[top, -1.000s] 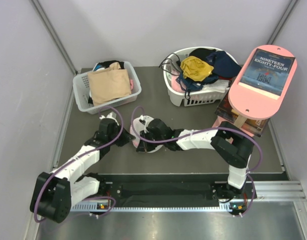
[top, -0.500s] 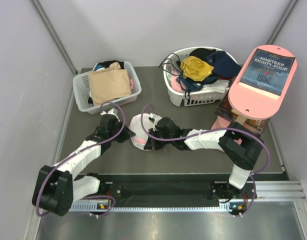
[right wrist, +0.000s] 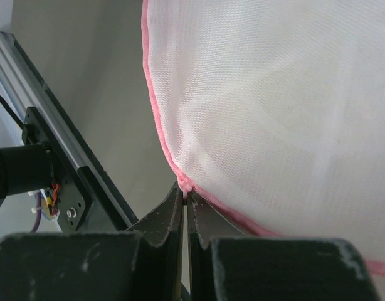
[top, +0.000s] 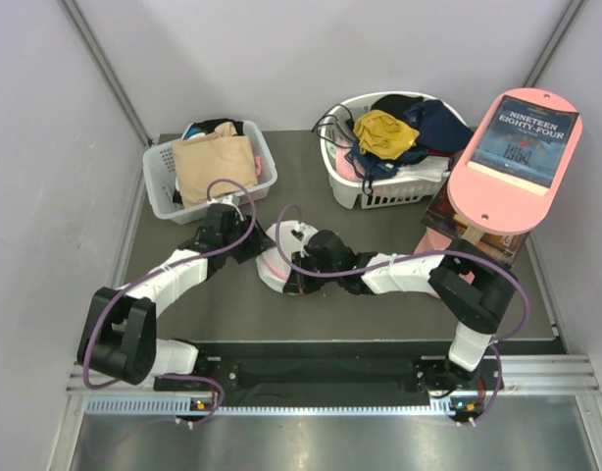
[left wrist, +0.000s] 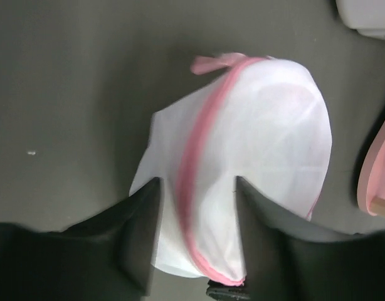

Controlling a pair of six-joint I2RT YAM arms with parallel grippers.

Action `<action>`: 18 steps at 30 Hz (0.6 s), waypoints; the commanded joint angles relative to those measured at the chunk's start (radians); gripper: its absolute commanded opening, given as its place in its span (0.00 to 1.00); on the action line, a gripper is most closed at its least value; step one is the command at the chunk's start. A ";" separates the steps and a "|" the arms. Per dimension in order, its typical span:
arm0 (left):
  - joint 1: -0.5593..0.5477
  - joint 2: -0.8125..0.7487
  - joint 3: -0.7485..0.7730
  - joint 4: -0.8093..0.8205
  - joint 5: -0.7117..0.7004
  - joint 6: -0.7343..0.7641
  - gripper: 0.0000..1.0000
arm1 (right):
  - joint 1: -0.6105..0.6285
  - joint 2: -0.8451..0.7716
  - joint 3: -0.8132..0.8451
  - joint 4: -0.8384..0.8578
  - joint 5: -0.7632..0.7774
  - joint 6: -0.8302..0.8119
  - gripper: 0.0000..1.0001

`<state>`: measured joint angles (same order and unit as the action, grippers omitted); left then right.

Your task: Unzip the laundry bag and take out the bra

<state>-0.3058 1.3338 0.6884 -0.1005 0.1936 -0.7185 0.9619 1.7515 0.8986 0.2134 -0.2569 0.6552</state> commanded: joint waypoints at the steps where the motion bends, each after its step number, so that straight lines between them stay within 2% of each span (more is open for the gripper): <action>1: 0.007 -0.041 0.001 0.002 -0.019 0.004 0.63 | 0.014 -0.012 0.054 0.009 -0.013 -0.006 0.00; 5: 0.007 -0.123 -0.072 -0.021 -0.023 -0.013 0.66 | 0.020 0.005 0.074 0.007 -0.022 -0.008 0.00; 12: 0.007 -0.268 -0.161 -0.074 -0.008 -0.050 0.66 | 0.034 0.029 0.103 0.001 -0.031 -0.012 0.00; 18: 0.007 -0.315 -0.217 -0.021 0.043 -0.116 0.64 | 0.054 0.043 0.120 0.001 -0.035 -0.012 0.00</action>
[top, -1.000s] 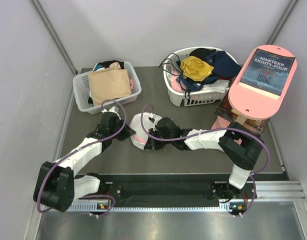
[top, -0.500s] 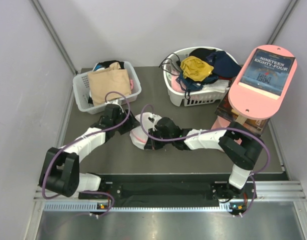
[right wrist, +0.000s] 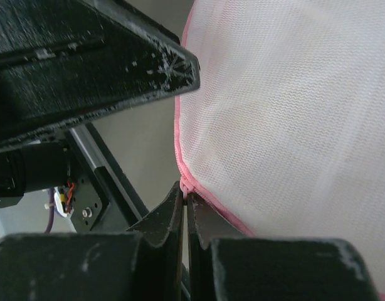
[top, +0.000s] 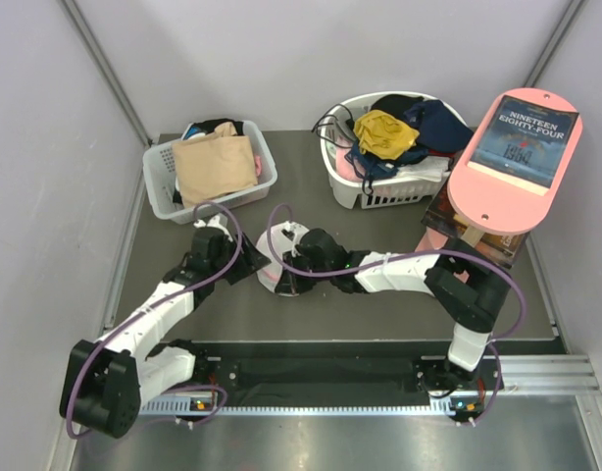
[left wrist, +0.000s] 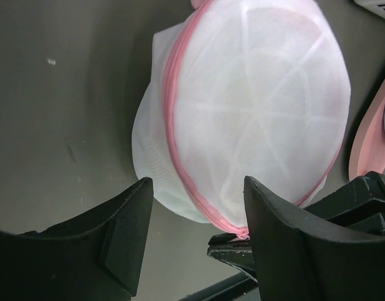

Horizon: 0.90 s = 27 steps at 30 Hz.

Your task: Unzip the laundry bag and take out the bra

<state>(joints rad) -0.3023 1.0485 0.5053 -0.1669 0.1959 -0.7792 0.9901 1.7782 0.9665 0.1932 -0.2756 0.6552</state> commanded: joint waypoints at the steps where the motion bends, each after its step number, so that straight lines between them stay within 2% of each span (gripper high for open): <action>1: 0.002 -0.030 -0.039 0.056 0.048 -0.063 0.64 | 0.030 0.018 0.054 0.022 -0.017 -0.012 0.00; 6: 0.002 -0.015 -0.047 0.069 0.066 -0.077 0.61 | 0.045 0.027 0.072 0.015 -0.016 -0.014 0.00; 9: 0.002 -0.015 -0.050 0.070 0.066 -0.072 0.53 | 0.048 0.032 0.080 0.011 -0.014 -0.016 0.00; 13: 0.002 -0.013 -0.048 0.079 0.069 -0.072 0.36 | 0.051 0.036 0.084 0.009 -0.014 -0.016 0.00; 14: 0.002 -0.010 -0.048 0.081 0.071 -0.072 0.28 | 0.053 0.035 0.086 0.009 -0.016 -0.017 0.00; 17: 0.002 -0.008 -0.047 0.081 0.070 -0.074 0.15 | 0.055 0.035 0.086 0.006 -0.014 -0.014 0.00; 18: 0.002 -0.010 -0.047 0.083 0.071 -0.075 0.07 | 0.053 0.035 0.084 0.006 -0.011 -0.014 0.00; 20: 0.002 -0.011 -0.047 0.081 0.069 -0.075 0.01 | 0.053 0.035 0.084 0.005 -0.010 -0.014 0.00; 27: 0.002 -0.016 -0.045 0.078 0.066 -0.063 0.00 | 0.055 0.038 0.086 0.003 -0.011 -0.009 0.00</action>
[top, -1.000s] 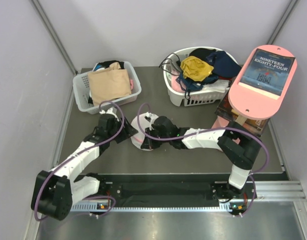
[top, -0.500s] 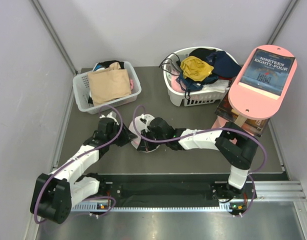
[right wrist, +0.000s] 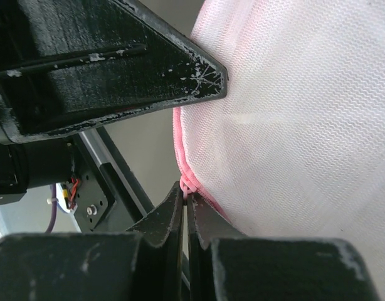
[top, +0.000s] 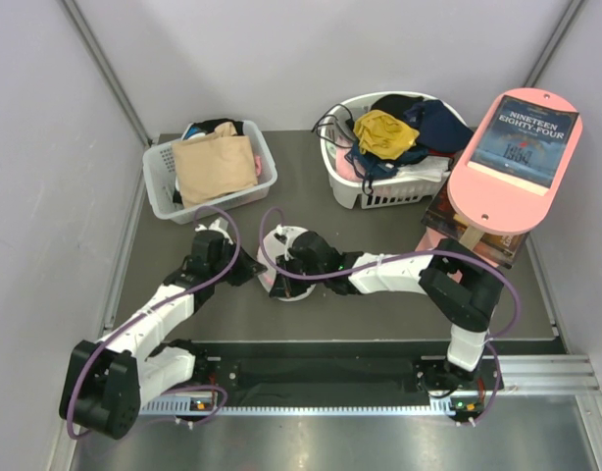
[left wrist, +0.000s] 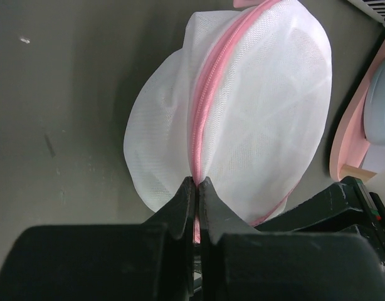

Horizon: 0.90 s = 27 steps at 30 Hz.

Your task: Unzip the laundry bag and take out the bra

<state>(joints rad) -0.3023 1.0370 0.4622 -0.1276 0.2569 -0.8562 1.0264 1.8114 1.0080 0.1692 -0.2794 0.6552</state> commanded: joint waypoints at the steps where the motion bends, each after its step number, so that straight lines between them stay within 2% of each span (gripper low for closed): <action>1: 0.002 -0.005 0.000 0.036 0.005 0.017 0.00 | 0.018 0.005 0.044 0.029 -0.006 -0.009 0.00; 14: 0.003 0.012 0.047 -0.004 -0.059 0.088 0.00 | 0.001 -0.029 0.000 0.026 0.017 0.004 0.00; 27: 0.015 0.031 0.067 -0.010 -0.076 0.105 0.00 | -0.071 -0.104 -0.095 0.032 0.042 0.004 0.00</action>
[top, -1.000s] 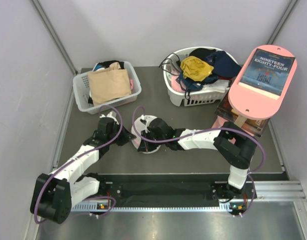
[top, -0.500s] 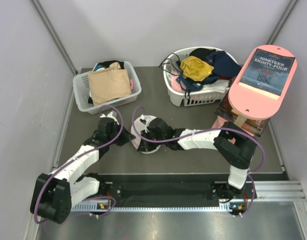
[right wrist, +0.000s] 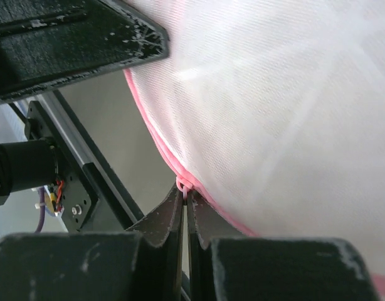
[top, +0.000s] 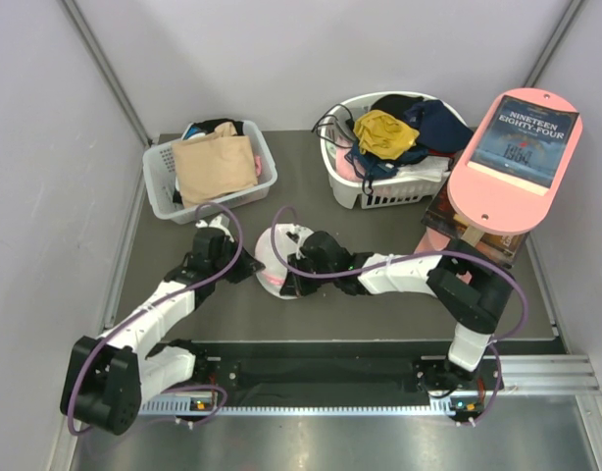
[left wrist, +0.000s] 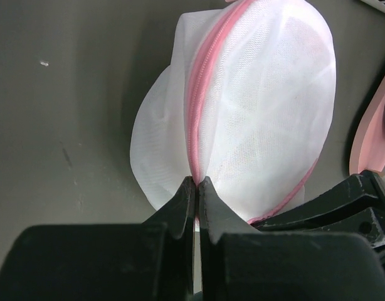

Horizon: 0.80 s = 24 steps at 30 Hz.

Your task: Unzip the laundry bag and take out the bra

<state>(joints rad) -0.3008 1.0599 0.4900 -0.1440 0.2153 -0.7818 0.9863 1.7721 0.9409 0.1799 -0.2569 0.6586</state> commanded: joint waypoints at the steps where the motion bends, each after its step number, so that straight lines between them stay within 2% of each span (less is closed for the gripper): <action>1: 0.012 0.011 0.041 0.007 -0.034 0.035 0.00 | -0.032 -0.071 -0.034 0.020 0.019 -0.007 0.00; 6: 0.012 0.038 0.074 0.009 -0.037 0.053 0.00 | -0.043 -0.076 -0.039 0.010 0.025 -0.013 0.00; 17: 0.014 0.201 0.183 0.101 0.022 0.070 0.01 | -0.037 -0.063 -0.019 0.029 -0.004 -0.016 0.00; 18: 0.012 0.215 0.191 0.093 0.025 0.070 0.19 | -0.034 -0.060 -0.014 0.029 -0.005 -0.016 0.00; 21: 0.012 0.209 0.203 0.070 0.035 0.064 0.45 | -0.032 -0.054 -0.011 0.035 -0.010 -0.011 0.00; 22: 0.012 0.198 0.191 0.067 0.033 0.056 0.58 | -0.031 -0.051 -0.010 0.042 -0.012 -0.008 0.00; 24: 0.012 0.160 0.170 0.057 0.024 0.044 0.66 | -0.028 -0.048 -0.008 0.056 -0.022 -0.001 0.00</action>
<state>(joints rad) -0.2943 1.2739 0.6533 -0.1123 0.2432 -0.7296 0.9527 1.7382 0.9096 0.1867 -0.2565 0.6559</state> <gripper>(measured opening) 0.605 0.010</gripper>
